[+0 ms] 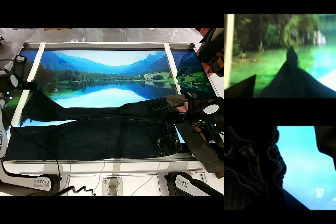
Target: Fold the clothes and pants, and hang the long-sleeved shirts on hangers.
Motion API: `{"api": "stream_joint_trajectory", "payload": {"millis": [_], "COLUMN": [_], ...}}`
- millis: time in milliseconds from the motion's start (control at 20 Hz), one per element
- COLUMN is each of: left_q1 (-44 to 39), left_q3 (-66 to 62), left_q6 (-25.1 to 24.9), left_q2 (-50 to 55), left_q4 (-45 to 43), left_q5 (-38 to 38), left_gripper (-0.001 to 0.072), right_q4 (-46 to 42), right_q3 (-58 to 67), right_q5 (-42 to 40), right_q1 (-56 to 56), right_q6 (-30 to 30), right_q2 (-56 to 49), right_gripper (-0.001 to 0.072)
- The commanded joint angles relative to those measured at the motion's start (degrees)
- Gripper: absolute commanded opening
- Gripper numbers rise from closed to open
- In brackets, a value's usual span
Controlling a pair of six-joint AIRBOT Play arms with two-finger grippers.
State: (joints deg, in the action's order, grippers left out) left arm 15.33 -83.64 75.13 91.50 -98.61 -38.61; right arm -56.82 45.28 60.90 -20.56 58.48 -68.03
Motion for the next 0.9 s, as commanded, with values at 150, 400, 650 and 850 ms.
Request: {"api": "stream_joint_trajectory", "payload": {"millis": [150, 400, 650, 850], "left_q1": [7.2, 22.8, 35.3, 34.8], "left_q3": [0.0, 0.8, 4.7, 5.0], "left_q6": [13.6, 12.2, 11.0, 11.0], "left_q2": [-0.2, 0.1, 2.8, 7.2], "left_q4": [0.2, 14.3, 38.2, 43.9], "left_q5": [-9.9, -26.5, -26.8, -24.2], "left_gripper": [0.0598, 0.0405, 0.0608, 0.0608], "right_q4": [0.0, 0.0, 0.0, 0.1], "right_q3": [0.0, 0.0, 0.0, 0.0], "right_q5": [-0.5, -0.5, -0.5, -0.5], "right_q1": [0.0, 0.0, 0.0, 0.0], "right_q6": [0.0, 0.0, 0.0, 0.0], "right_q2": [0.0, 0.0, 0.0, 0.0], "right_gripper": [0.0039, 0.0038, 0.0039, 0.0038]}}
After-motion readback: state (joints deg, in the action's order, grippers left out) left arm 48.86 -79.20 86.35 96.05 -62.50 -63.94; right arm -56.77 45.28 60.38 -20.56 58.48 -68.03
